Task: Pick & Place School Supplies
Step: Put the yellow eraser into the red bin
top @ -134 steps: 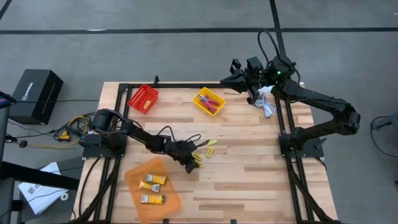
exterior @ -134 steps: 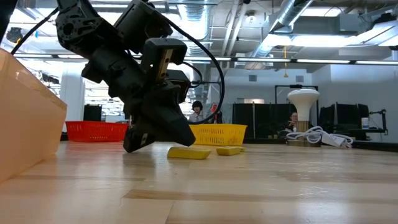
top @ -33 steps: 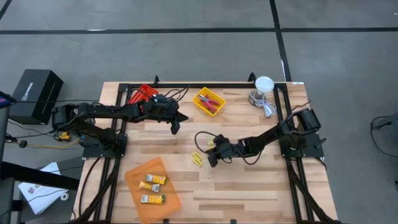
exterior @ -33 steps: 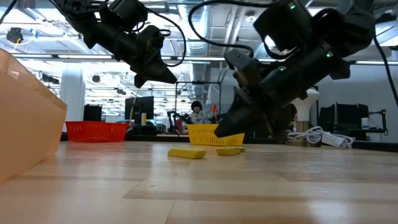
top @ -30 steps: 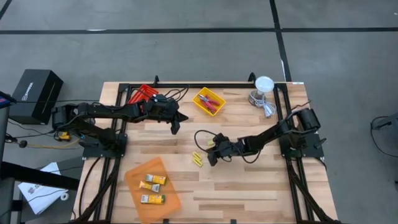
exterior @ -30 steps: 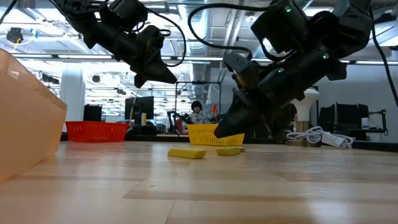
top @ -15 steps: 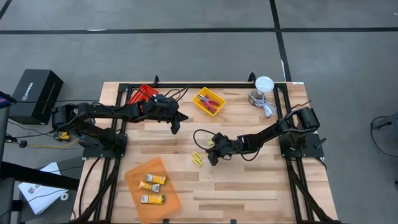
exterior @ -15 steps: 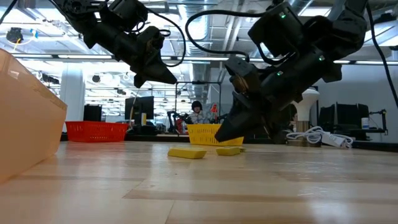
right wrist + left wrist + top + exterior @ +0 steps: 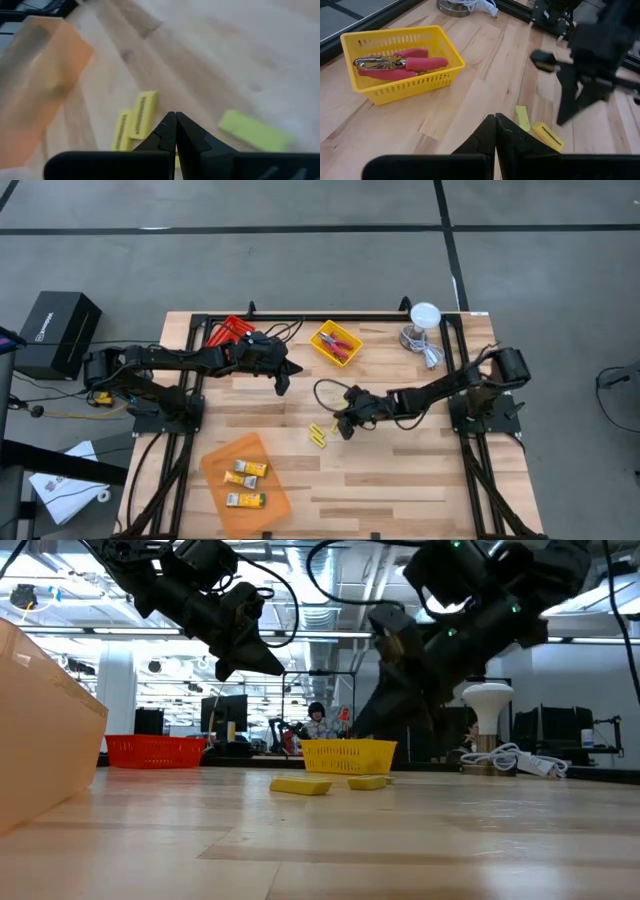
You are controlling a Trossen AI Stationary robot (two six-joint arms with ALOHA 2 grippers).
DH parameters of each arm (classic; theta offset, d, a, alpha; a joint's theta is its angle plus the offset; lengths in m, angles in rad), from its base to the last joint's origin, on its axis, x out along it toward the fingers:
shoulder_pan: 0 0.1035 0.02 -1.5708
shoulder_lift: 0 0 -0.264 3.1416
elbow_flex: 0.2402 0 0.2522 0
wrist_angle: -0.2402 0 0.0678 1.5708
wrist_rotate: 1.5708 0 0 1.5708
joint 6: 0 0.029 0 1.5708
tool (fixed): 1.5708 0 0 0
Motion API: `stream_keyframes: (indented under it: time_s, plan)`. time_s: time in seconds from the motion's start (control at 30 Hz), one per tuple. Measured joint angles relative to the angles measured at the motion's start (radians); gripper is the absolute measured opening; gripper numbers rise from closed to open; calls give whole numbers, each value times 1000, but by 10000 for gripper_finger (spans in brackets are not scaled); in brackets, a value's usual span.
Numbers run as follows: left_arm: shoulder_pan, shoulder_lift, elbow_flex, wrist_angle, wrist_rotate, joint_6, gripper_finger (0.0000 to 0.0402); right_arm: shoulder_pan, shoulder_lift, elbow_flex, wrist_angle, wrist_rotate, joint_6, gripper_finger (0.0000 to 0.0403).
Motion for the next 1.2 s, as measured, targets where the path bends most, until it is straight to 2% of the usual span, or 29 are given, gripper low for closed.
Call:
stream_keyframes:
  time_s: [0.1, 0.17, 0.37, 0.63, 0.8, 1.2]
  plan:
    - [0, 0, 0, 0, 0, 0, 0, -9, -51, -1, -134, 3, -12, 0]
    - [0, 0, 0, 1, 0, 0, 0, 7, -57, -9, -152, 3, -7, 0]
    - [0, 0, 0, -1, -4, 1, 0, 56, -22, -61, -34, 0, 82, 0]
    - [15, 0, 0, -2, -8, 16, 0, 22, 40, -62, 76, -5, 75, 0]
    - [15, 0, 0, -3, -9, 15, 0, 16, 93, -62, 138, -54, 75, 0]
    - [15, 0, 0, -4, -8, 12, 0, 19, 96, -62, 137, -81, 67, 0]
